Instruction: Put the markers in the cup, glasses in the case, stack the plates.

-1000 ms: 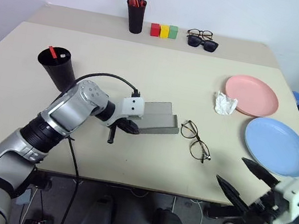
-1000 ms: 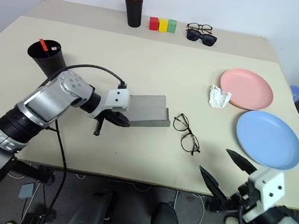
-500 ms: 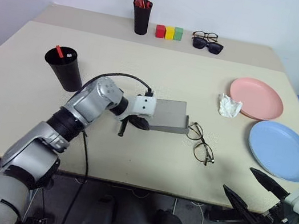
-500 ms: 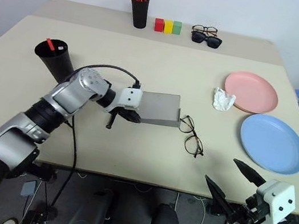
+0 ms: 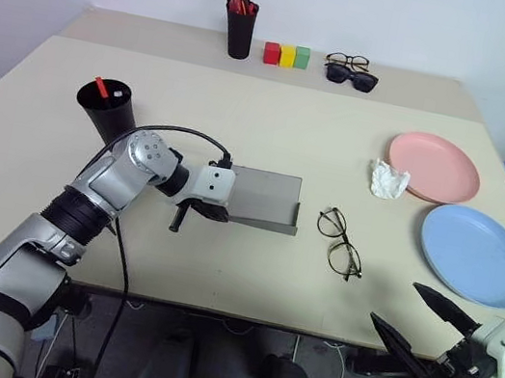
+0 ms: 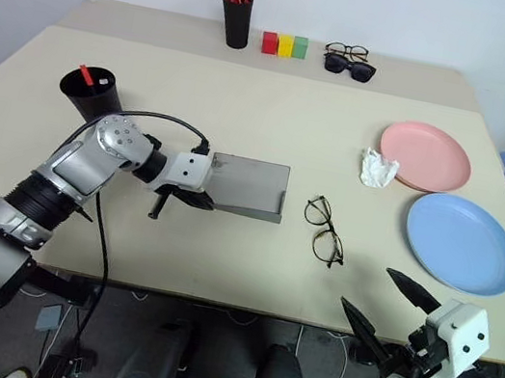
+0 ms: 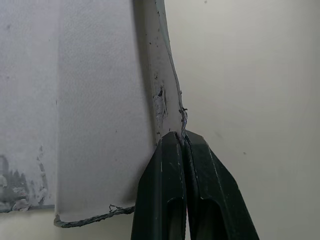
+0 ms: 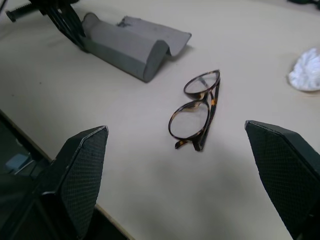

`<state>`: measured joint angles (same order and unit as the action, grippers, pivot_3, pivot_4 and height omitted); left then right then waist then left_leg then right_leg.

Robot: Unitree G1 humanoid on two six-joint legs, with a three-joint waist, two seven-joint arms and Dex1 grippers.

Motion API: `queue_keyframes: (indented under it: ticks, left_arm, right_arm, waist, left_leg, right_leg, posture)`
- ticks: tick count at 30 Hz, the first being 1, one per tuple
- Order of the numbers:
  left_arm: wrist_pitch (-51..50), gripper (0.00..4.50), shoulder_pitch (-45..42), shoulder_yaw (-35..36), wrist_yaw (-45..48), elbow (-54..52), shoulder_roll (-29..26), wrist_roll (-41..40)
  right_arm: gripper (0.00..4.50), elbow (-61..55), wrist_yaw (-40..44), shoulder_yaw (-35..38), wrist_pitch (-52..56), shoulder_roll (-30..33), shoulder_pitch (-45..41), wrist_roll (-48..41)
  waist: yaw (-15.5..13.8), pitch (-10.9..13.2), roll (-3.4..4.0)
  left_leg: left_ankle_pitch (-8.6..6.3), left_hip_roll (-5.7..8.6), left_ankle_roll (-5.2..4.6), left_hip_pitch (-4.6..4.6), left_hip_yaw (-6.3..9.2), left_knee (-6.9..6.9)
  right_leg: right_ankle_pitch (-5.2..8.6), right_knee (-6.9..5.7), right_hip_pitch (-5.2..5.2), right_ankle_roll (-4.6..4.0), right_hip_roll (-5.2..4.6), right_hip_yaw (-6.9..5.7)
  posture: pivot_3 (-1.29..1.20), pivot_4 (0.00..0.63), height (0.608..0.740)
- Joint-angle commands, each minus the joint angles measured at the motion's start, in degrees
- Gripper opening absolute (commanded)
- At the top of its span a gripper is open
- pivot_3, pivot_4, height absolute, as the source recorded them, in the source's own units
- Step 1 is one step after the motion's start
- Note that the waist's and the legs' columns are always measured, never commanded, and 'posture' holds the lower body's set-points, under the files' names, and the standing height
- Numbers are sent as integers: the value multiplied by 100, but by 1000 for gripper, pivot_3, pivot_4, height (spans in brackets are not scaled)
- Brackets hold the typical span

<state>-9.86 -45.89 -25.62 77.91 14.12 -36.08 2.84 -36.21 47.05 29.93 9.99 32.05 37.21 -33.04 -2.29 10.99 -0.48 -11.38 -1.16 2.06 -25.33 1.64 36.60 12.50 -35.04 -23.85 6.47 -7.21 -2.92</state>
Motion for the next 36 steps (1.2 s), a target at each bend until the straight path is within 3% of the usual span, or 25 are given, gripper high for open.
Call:
queue_keyframes:
  ticks: [1, 12, 21, 24, 29, 36]
  left_arm:
    - [-351, 34, 104, 35, 71, -399, -76, 7]
    - [-1360, 34, 338, 103, 201, -1520, -141, -266]
    - [-1718, 34, 275, -35, 83, -1744, -73, -245]
    - [-1717, 888, 329, -66, 35, -1806, -64, -236]
    - [-1808, 3472, 349, 74, -105, -1869, -59, -326]
    - [-1641, 3472, 863, 995, -304, -2441, -196, -1100]
  right_arm:
    - [4500, 62, 95, 137, -151, -12, 83, 24]
    - [4500, 158, 211, 276, -302, -43, 283, 95]
    - [4500, 133, 154, 205, -287, -26, 215, 104]
    - [4500, 96, 155, 152, -257, -8, 189, 111]
    - [4500, 94, 70, 137, -139, 62, 87, 151]
    - [4500, 73, -644, -49, 1575, 586, -559, -347]
  waist:
    - [3, 0, 1]
    - [10, -1, 2]
    - [8, -1, 2]
    - [7, -1, 2]
    - [10, -1, 2]
    - [33, -3, 5]
  left_leg:
    - [0, 0, 0, 0, 0, 0]
    - [0, 0, -1, 1, 1, 0]
    - [0, 0, 0, 0, 1, 0]
    - [0, 0, -1, 0, 1, 0]
    - [0, 0, 0, 1, 1, 0]
    - [0, -1, -1, 2, 1, -1]
  right_leg:
    - [0, 0, 0, 0, 0, 0]
    - [0, -1, -1, 1, 0, 0]
    - [1, -1, -2, 1, 0, 0]
    - [1, -1, -2, 1, 0, 0]
    - [1, -1, -2, 1, 0, 0]
    - [-1, -2, -3, -1, 0, 0]
  posture:
    - [0, 150, 740]
    - [0, 150, 740]
    - [0, 150, 740]
    - [0, 150, 740]
    - [0, 150, 740]
    - [0, 150, 740]
